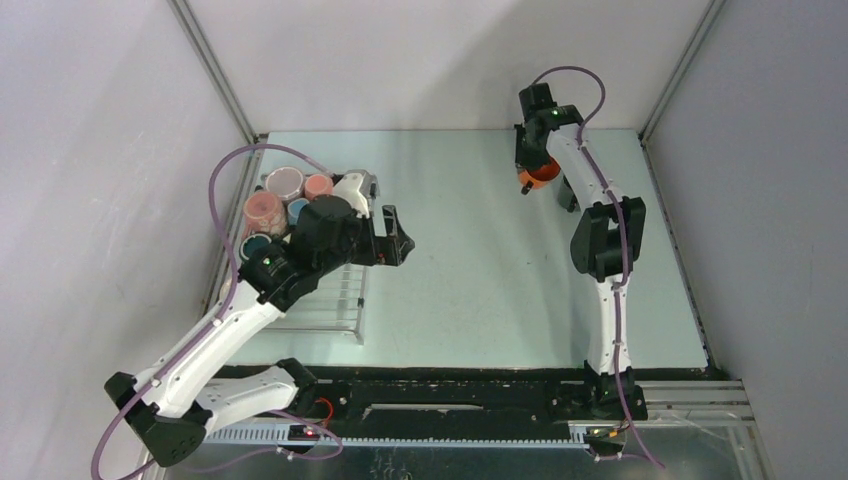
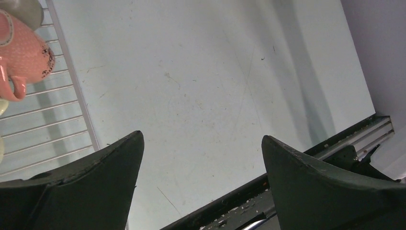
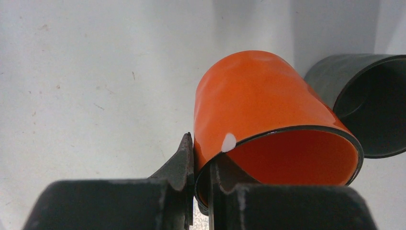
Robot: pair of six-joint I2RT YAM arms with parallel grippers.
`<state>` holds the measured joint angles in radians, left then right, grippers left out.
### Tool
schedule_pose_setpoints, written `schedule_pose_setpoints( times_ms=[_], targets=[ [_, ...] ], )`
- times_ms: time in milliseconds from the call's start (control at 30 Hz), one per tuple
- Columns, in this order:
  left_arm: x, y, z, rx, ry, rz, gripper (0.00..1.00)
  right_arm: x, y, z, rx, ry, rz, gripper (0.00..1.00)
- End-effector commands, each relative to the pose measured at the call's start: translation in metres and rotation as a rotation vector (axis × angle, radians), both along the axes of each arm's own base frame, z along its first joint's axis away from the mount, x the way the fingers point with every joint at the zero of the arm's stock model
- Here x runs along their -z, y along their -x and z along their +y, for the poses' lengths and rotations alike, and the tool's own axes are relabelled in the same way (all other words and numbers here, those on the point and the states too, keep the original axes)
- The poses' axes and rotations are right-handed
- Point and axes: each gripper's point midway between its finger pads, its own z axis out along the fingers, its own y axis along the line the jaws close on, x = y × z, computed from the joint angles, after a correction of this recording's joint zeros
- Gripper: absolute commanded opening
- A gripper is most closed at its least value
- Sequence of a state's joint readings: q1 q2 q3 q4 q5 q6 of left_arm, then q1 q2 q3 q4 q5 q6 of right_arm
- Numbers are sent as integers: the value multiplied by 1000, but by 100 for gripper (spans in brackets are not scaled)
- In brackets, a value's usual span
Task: Unload the cups from the dish rack
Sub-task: Place the cup at the center of the board.
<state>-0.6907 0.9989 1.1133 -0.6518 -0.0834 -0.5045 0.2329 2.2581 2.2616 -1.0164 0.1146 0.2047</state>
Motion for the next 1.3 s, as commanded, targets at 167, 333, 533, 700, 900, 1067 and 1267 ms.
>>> schedule_pose_setpoints(
  times_ms=[167, 333, 533, 700, 900, 1067, 1267],
  targets=[
    [-24, -7, 15, -59, 60, -144, 100, 7, -17, -7, -24, 12, -14, 0],
    [-23, -5, 18, -30, 3, -134, 100, 24, -19, -8, -27, 19, 15, 0],
    [-20, -5, 16, -9, -2, -124, 100, 40, -20, -12, -24, 18, 47, 0],
    [-19, -5, 17, -4, 4, -119, 100, 49, -21, -13, -23, 24, 72, 0],
    [-18, -4, 15, 15, 3, -118, 100, 55, -19, -15, -17, 34, 86, 22],
    [-20, -4, 17, 18, 4, -122, 100, 55, -20, -11, -24, 27, 84, 37],
    [-22, -3, 18, 23, 11, -125, 100, 39, -22, -6, -25, 17, 55, 52]
  ],
)
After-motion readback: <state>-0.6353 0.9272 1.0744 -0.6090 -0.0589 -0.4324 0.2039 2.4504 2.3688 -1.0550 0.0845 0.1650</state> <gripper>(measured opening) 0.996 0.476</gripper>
